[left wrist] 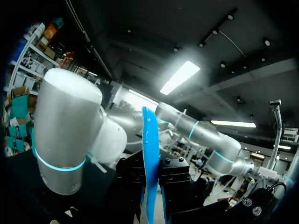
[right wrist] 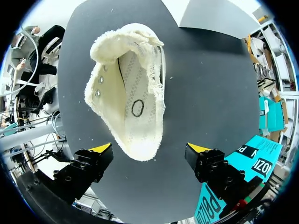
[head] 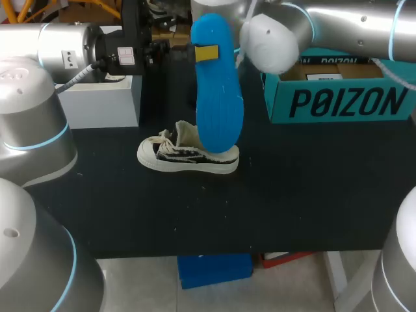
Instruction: Take the shoe out of the shoebox, open the shoe tongue, remove and reinsert the insole, then place the shoe into the shoebox
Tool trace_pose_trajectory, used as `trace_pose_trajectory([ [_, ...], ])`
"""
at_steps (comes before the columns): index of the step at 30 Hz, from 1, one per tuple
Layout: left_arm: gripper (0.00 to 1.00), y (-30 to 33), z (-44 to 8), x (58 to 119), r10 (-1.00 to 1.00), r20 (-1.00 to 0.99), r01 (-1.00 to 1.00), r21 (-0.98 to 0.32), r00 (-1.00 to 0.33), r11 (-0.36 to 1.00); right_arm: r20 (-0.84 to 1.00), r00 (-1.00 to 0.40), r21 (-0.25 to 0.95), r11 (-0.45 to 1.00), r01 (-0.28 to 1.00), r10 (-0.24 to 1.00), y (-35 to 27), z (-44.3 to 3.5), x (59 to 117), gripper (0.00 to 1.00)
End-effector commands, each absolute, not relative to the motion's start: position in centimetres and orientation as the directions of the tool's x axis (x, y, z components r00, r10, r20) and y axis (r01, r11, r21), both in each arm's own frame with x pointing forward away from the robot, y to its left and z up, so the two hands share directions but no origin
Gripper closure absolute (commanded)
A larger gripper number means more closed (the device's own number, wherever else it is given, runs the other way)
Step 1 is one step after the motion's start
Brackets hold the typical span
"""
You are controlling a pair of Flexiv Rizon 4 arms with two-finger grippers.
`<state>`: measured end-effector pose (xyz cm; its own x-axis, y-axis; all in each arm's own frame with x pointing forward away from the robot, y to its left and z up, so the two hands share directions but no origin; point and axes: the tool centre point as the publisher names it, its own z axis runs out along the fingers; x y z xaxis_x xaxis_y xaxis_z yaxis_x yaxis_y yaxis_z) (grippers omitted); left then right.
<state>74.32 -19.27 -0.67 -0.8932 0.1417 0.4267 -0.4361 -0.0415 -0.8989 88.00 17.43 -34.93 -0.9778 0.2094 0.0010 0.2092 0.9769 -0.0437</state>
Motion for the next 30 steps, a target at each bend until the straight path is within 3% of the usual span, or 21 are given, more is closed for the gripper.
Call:
trace_pose_trajectory([
  [1,1.00,-19.4,-0.8,74.2,0.138,0.426,-0.435,-0.899,-0.894,-0.044,-0.014,-0.976,0.162,0.964,0.212,0.217,15.5,-35.0,87.0,0.00],
  [15,1.00,-19.4,-0.8,74.2,0.138,0.426,-0.435,-0.899,-0.894,-0.044,-0.063,-0.978,0.577,0.807,0.126,0.198,15.5,-34.4,86.7,0.00],
  [30,1.00,-19.4,-0.8,74.2,0.138,0.426,-0.435,-0.899,-0.894,-0.044,-0.055,-0.979,0.768,0.635,0.083,0.194,15.9,-35.7,86.5,0.00],
])
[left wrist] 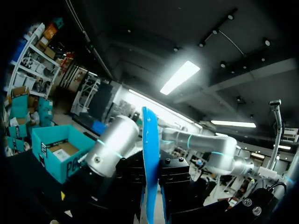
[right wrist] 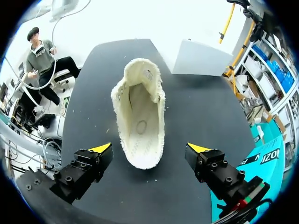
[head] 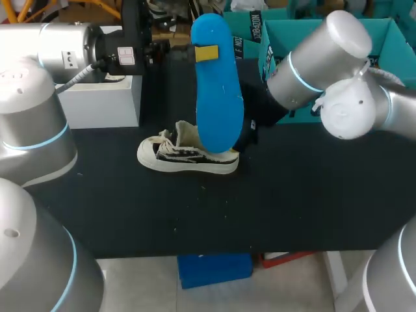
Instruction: Take the shoe out of the shoebox, open the shoe tongue, remove and reinsert the insole, then place the shoe into the shoebox
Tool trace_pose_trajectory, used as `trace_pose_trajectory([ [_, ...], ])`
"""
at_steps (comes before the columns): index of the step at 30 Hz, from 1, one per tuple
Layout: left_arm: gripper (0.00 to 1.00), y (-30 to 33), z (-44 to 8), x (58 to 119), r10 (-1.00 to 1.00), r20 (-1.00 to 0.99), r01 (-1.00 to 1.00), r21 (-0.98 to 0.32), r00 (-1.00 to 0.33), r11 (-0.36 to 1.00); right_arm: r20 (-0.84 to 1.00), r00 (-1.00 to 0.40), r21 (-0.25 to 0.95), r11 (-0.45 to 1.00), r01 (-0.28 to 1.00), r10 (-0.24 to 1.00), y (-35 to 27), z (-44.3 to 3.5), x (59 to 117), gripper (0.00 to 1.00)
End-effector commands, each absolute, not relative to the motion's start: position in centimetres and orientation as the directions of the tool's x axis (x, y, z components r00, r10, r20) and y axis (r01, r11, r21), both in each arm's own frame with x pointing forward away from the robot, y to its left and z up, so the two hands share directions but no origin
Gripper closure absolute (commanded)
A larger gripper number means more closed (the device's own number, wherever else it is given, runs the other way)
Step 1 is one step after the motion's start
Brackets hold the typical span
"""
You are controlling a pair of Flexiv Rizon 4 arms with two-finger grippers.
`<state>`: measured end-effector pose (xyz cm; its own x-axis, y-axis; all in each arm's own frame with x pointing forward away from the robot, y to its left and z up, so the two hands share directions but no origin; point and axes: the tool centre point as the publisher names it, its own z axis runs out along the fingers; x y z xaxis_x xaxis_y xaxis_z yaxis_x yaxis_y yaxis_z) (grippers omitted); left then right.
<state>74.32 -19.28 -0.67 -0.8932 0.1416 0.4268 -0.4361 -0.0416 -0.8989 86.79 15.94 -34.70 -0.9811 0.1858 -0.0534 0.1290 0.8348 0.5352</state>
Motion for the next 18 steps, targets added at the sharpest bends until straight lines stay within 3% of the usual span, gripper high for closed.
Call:
trace_pose_trajectory([
  [1,1.00,-19.4,-0.8,74.2,0.138,0.426,-0.435,-0.899,-0.894,-0.044,-0.051,-0.979,0.763,0.640,0.088,0.196,15.9,-35.9,86.5,0.00],
  [18,1.00,-19.4,-0.8,74.2,0.138,0.426,-0.435,-0.899,-0.894,-0.044,-0.023,-0.973,0.813,0.570,0.116,0.231,16.1,-38.9,86.3,0.00],
])
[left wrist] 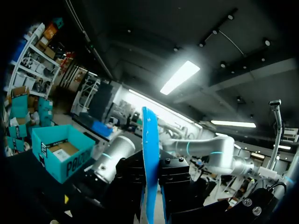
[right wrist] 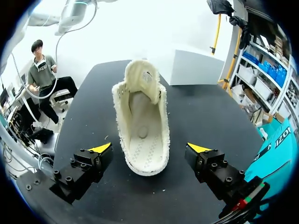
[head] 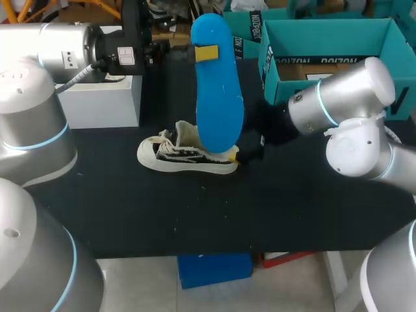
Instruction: Take the shoe out of the shoebox, open the shoe tongue, remove and reinsert the insole, then place the shoe into the shoebox
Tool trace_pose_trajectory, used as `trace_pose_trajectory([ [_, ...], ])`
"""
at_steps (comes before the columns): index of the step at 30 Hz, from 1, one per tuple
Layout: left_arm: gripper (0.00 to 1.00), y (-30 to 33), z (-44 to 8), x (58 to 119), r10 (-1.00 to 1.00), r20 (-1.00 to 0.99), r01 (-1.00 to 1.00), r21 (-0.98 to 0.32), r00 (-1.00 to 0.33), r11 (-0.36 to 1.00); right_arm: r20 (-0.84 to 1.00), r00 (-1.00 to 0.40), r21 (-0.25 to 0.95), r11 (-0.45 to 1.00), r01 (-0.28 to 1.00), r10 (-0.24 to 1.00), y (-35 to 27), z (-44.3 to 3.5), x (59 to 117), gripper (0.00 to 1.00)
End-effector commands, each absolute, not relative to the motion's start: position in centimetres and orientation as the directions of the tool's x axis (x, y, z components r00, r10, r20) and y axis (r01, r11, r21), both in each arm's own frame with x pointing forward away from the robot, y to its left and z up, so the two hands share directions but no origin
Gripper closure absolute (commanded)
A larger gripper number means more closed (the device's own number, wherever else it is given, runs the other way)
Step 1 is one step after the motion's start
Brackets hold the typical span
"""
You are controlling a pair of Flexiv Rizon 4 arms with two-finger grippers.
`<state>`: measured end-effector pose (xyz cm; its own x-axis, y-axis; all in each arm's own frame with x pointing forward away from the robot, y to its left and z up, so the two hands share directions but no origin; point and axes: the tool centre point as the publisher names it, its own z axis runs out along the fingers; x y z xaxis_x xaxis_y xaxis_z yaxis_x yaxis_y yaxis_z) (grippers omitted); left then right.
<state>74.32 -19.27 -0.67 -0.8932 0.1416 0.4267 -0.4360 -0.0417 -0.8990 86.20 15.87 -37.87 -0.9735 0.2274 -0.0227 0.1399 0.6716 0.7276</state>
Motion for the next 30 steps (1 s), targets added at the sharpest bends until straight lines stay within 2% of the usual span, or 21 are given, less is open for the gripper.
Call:
trace_pose_trajectory([
  [1,1.00,-19.4,-0.8,74.2,0.138,0.426,-0.435,-0.899,-0.894,-0.044,-0.023,-0.972,0.817,0.564,0.116,0.233,16.1,-39.1,86.3,0.00],
  [15,1.00,-19.4,-0.8,74.2,0.138,0.426,-0.435,-0.899,-0.894,-0.044,-0.070,-0.970,0.875,0.481,0.051,0.232,15.8,-40.9,86.5,0.00],
  [30,1.00,-19.4,-0.8,74.2,0.138,0.426,-0.435,-0.899,-0.894,-0.044,-0.059,-0.967,0.894,0.444,0.059,0.248,15.9,-42.5,86.4,0.00],
])
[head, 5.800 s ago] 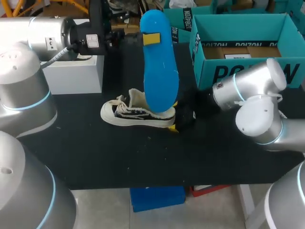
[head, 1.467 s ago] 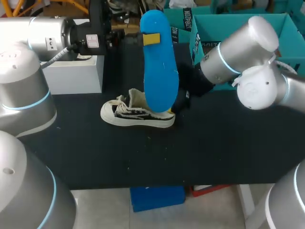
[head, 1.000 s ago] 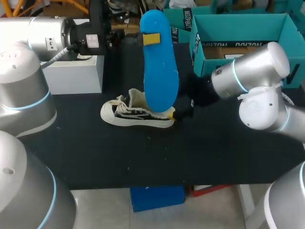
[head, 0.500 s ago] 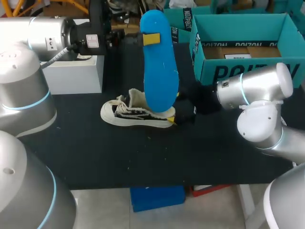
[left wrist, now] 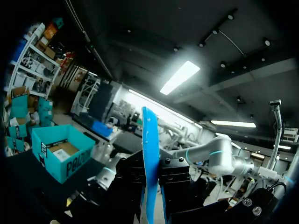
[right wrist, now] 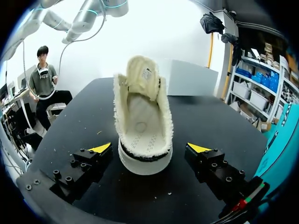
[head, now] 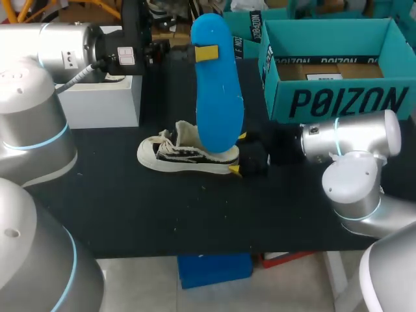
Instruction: Take the shoe out of the shoebox, open the shoe tongue, remove and reinsert the insole, then place the shoe into the shoebox
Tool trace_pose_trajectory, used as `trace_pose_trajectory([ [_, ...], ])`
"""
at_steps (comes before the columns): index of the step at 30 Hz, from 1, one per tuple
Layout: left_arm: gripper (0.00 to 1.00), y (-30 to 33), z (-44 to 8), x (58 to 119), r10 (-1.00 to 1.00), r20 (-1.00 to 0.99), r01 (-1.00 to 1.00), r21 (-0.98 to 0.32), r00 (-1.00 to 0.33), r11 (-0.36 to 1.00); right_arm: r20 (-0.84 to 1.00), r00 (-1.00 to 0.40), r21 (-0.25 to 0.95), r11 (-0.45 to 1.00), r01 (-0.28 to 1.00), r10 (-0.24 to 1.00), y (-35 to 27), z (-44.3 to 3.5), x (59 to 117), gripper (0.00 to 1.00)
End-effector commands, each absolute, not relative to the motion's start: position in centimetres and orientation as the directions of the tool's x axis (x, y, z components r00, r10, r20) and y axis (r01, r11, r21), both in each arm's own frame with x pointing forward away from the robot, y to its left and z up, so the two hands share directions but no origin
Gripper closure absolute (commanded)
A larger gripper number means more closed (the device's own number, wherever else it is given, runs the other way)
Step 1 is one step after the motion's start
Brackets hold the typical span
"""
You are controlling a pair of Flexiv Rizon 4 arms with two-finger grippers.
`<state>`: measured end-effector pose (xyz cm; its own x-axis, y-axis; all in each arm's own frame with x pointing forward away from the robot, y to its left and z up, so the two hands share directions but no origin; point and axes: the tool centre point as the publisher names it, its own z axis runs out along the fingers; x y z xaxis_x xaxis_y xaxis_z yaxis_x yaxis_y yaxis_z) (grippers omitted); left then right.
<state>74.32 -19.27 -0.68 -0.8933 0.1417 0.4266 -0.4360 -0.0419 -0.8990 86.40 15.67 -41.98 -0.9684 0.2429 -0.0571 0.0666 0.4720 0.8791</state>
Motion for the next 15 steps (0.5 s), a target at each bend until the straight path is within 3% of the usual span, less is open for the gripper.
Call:
trace_pose_trajectory([
  [1,1.00,-19.40,-0.76,74.23,0.138,0.426,-0.435,-0.899,-0.894,-0.044,-0.061,-0.967,0.895,0.442,0.057,0.248,15.88,-42.49,86.41,0.00],
  [15,1.00,-19.40,-0.76,74.23,0.138,0.426,-0.435,-0.899,-0.894,-0.044,-0.066,-0.966,0.892,0.449,0.055,0.249,15.77,-42.15,86.38,0.00],
])
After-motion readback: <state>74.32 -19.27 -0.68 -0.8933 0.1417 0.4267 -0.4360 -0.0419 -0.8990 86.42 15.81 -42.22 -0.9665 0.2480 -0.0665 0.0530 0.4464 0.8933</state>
